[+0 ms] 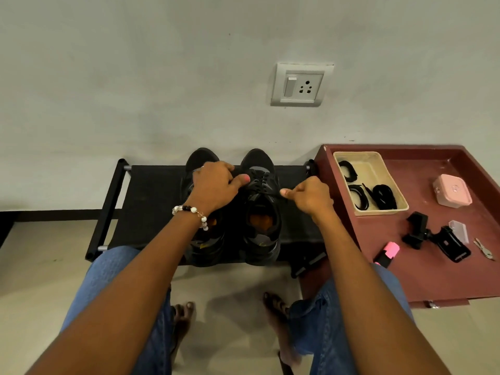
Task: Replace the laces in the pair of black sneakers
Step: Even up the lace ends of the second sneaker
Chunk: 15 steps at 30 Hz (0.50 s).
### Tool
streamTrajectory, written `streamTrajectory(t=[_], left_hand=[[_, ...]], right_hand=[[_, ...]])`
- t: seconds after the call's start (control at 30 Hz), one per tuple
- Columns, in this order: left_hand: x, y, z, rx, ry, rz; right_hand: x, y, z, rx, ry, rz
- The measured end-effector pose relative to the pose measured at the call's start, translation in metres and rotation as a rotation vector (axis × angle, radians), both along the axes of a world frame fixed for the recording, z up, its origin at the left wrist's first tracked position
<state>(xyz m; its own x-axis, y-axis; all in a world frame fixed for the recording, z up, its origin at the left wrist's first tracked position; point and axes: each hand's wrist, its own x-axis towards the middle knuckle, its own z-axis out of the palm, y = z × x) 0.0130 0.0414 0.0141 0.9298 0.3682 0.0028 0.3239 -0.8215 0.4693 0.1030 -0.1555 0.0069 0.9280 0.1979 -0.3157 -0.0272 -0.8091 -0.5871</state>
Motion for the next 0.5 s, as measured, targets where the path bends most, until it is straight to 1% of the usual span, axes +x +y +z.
streamTrajectory(t=[0.03, 0.07, 0.1, 0.13, 0.17, 0.2, 0.23, 0.27, 0.3, 0.33, 0.4, 0.43, 0.5], left_hand=[[0.001, 0.002, 0.002, 0.155, 0.017, 0.038], [0.001, 0.002, 0.003, 0.29, 0.026, 0.073], [0.0, 0.0, 0.004, 0.376, 0.018, 0.091], [0.001, -0.002, 0.003, 0.405, -0.009, 0.075], [0.002, -0.005, 0.002, 0.371, -0.045, 0.027], [0.004, -0.008, 0.001, 0.271, -0.071, -0.04], [0.006, -0.011, -0.001, 0.149, -0.068, -0.116], [0.007, -0.014, -0.002, 0.055, -0.026, -0.187], [0.009, -0.017, -0.005, 0.006, 0.025, -0.237], [0.01, -0.02, -0.008, 0.0, 0.07, -0.256], [0.01, -0.024, -0.015, 0.014, 0.094, -0.219], [0.01, -0.025, -0.017, 0.013, 0.082, -0.187], [0.01, -0.026, -0.016, 0.026, 0.063, -0.138]], right_hand=[[-0.001, 0.003, 0.003, -0.134, -0.065, 0.065], [-0.002, 0.006, 0.006, -0.218, -0.131, 0.11], [-0.003, 0.009, 0.009, -0.251, -0.185, 0.136], [-0.006, 0.011, 0.011, -0.26, -0.233, 0.148], [-0.007, 0.012, 0.013, -0.27, -0.293, 0.149], [-0.009, 0.013, 0.016, -0.297, -0.369, 0.148], [-0.01, 0.014, 0.017, -0.333, -0.439, 0.146], [-0.011, 0.015, 0.018, -0.354, -0.49, 0.159], [-0.01, 0.015, 0.018, -0.328, -0.489, 0.186], [-0.009, 0.016, 0.017, -0.248, -0.423, 0.209], [-0.009, 0.018, 0.013, -0.089, -0.211, 0.248], [-0.009, 0.018, 0.01, -0.073, -0.151, 0.269], [-0.01, 0.019, 0.006, -0.112, -0.14, 0.294]])
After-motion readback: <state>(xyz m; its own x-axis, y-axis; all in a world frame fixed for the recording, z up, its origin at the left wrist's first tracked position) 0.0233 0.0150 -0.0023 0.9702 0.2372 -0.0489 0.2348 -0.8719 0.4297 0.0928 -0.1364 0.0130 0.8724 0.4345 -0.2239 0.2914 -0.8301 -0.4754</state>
